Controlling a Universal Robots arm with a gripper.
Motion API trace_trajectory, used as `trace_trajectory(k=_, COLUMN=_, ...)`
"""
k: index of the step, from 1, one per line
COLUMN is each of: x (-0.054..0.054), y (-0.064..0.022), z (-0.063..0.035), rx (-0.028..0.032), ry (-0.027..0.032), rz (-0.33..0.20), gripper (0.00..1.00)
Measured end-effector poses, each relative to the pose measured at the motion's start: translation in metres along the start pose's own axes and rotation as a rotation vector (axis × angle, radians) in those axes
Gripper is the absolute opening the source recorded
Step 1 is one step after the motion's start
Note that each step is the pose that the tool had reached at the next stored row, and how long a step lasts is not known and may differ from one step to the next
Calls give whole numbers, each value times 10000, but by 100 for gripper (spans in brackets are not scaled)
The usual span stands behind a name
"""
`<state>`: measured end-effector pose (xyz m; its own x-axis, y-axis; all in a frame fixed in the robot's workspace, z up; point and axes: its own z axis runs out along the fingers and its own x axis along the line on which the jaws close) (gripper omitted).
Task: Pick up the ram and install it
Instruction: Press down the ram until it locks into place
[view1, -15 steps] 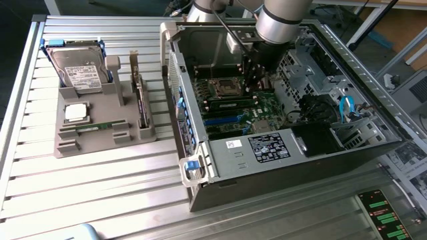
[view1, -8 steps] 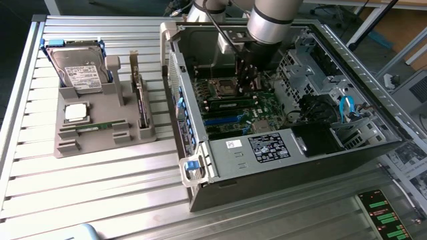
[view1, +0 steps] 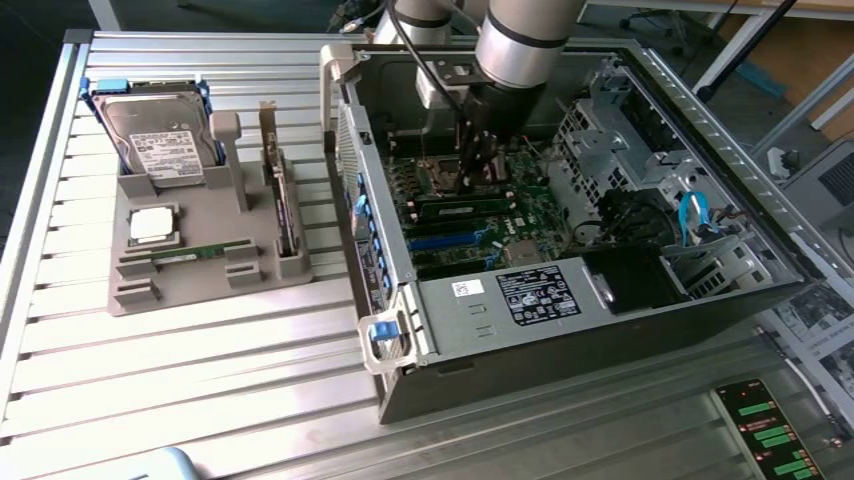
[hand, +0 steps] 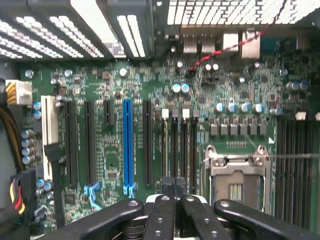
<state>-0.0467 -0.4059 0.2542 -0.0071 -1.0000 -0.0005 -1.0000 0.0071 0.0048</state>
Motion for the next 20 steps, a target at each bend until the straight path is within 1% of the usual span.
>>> trace_trajectory(k=5, x=0, y=93, z=1, rx=0, ry=1, rz=0, gripper=10)
trace_trajectory(k=8, x=-1, y=130, z=1, rx=-1, ry=5, rz=1, gripper=10)
trace_trajectory(k=20, x=24, y=133, z=1, rx=0, ry=5, rz=2, gripper=10)
